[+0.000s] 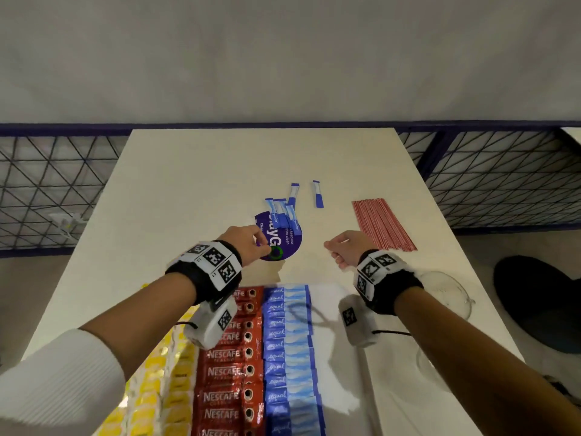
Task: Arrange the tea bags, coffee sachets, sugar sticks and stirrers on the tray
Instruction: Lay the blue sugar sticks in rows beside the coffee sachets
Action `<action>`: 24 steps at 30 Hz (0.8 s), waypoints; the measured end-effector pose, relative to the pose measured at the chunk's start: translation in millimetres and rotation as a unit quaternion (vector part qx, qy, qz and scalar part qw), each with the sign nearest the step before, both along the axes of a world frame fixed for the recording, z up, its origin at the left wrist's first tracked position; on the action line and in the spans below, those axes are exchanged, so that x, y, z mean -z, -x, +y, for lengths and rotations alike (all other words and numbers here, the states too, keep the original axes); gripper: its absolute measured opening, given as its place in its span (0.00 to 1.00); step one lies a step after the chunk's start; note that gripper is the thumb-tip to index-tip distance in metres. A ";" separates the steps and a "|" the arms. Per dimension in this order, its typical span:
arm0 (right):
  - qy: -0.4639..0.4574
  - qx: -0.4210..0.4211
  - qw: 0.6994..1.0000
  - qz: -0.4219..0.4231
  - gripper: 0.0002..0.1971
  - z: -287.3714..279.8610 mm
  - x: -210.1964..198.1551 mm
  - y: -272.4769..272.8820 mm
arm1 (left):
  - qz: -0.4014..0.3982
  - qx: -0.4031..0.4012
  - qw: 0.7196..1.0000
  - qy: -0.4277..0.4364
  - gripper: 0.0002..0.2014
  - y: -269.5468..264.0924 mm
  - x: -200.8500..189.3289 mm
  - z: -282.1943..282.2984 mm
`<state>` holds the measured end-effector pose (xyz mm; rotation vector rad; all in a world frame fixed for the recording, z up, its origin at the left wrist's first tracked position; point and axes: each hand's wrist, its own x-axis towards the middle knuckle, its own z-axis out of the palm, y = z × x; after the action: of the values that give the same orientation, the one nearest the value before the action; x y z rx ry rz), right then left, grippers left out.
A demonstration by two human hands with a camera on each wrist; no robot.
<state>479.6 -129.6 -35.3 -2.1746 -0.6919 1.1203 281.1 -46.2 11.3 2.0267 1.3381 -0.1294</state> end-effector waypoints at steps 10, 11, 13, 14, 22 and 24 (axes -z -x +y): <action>0.122 -0.200 0.950 -0.207 0.57 83.6 0.6 -1.2 | 0.093 -0.056 0.991 0.079 0.23 -31.9 17.7 69.0; 0.125 -0.194 0.950 -0.209 0.58 94.6 4.2 -1.4 | 0.091 -0.066 0.990 0.083 0.24 -33.9 21.2 75.8; 0.117 -0.142 0.961 -0.206 0.54 116.5 6.6 -5.5 | 0.097 -0.075 0.989 0.085 0.25 -38.0 25.8 86.2; 0.117 -0.108 0.967 -0.200 0.50 125.4 6.2 -10.5 | 0.105 -0.073 0.988 0.083 0.27 -40.2 26.1 88.5; 0.116 -0.116 0.971 -0.176 0.29 158.0 11.7 -31.8 | 0.106 -0.087 0.986 0.099 0.46 -76.6 39.6 87.5; 0.124 -0.132 0.970 -0.164 0.33 161.0 11.6 -28.2 | 0.109 -0.102 0.983 0.103 0.50 -86.1 46.9 86.4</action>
<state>507.8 31.4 -46.8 -2.5724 -1.0623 1.0299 367.2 40.2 -35.6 1.7303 1.5898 -0.3906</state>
